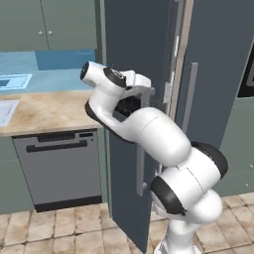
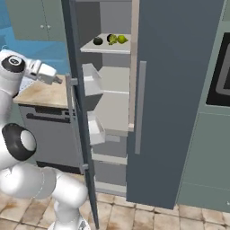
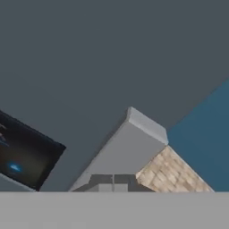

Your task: Take the broccoli and eggplant from the second highest rack and move them to the highest rack where the squash and pear are located, to maximize freezer space. Close the freezer door after rearranging.

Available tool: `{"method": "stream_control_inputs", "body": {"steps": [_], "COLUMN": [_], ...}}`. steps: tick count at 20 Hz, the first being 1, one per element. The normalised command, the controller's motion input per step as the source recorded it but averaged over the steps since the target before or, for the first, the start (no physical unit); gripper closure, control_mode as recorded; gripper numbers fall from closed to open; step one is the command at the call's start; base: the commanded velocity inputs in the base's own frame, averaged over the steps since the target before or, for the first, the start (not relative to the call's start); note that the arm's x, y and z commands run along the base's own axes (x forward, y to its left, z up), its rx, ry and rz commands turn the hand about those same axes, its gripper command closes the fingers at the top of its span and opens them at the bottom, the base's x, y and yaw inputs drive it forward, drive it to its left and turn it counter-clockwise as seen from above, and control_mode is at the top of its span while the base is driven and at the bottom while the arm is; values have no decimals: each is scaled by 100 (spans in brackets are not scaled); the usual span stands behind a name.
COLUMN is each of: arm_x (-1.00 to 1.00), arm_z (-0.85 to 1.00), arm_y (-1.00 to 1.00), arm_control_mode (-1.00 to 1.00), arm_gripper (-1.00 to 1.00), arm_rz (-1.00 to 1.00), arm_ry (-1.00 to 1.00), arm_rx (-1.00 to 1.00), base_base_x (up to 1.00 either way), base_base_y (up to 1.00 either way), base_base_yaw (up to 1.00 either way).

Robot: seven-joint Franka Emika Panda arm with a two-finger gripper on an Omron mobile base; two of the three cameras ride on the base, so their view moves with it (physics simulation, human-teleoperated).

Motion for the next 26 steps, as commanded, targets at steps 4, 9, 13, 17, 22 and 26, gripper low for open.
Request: {"method": "stream_control_inputs", "body": {"steps": [4, 9, 13, 17, 22, 26], "arm_x": [1, 44, 88, 100, 81, 64], "arm_z": [0, 0, -2, -3, -8, 0], "arm_y": [-100, -100, -81, -39, -2, 5], "arm_control_mode": [-100, -100, -100, -100, -100, -100], "arm_gripper": [100, 100, 100, 100, 100, 100], "arm_rz": [12, 21, 24, 24, 18, 14], "arm_ry": [-18, -9, -3, 0, -6, -11], "arm_rx": [0, 4, 8, 10, 8, 7], "base_base_x": [0, 0, 0, 0, 0, 0], "base_base_y": [0, 0, 0, 0, 0, 0], "base_base_yaw": [0, 0, 0, 0, 0, 0]}}
